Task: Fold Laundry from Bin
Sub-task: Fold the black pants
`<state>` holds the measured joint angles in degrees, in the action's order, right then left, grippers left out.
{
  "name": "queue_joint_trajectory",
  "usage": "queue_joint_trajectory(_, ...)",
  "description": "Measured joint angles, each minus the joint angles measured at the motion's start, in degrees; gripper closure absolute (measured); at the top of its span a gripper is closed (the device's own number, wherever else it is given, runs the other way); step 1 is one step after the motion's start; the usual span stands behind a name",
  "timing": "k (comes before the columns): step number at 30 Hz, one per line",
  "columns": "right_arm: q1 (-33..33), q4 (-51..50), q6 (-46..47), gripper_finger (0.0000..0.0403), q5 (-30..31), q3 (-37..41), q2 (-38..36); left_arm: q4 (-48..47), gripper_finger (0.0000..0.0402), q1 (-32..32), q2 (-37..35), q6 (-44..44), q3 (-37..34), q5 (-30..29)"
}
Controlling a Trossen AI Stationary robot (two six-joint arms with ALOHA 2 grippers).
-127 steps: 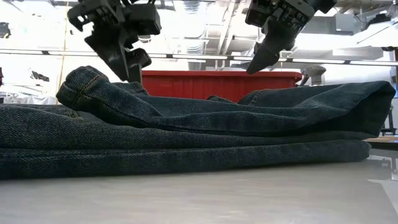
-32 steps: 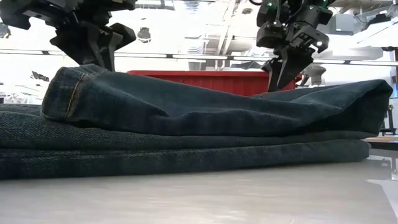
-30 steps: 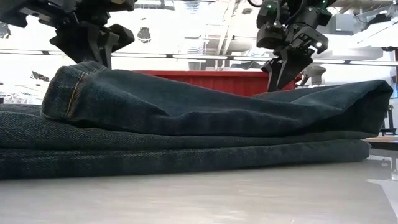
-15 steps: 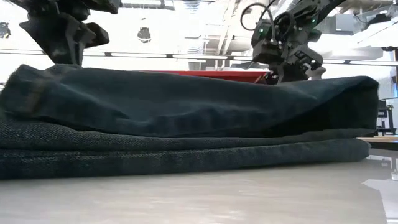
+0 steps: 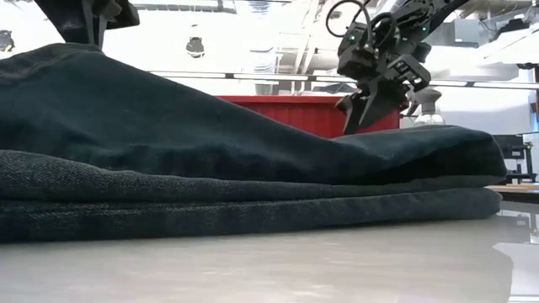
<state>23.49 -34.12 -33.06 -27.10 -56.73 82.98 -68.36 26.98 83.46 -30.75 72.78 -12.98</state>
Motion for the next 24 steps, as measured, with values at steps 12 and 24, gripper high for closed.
queue_joint_trajectory(12, 1.2, -2.3, -5.3, 0.0175, 2.0, -0.1, 3.6, -0.1, 0.0397, 3.5, 0.0, -5.4, -0.3, 3.5)
queue_joint_trajectory(24, 11.2, -12.1, -4.5, 0.0189, 2.9, -0.1, 3.7, 1.4, 0.0397, 5.7, 0.1, -10.5, -0.3, -2.0)
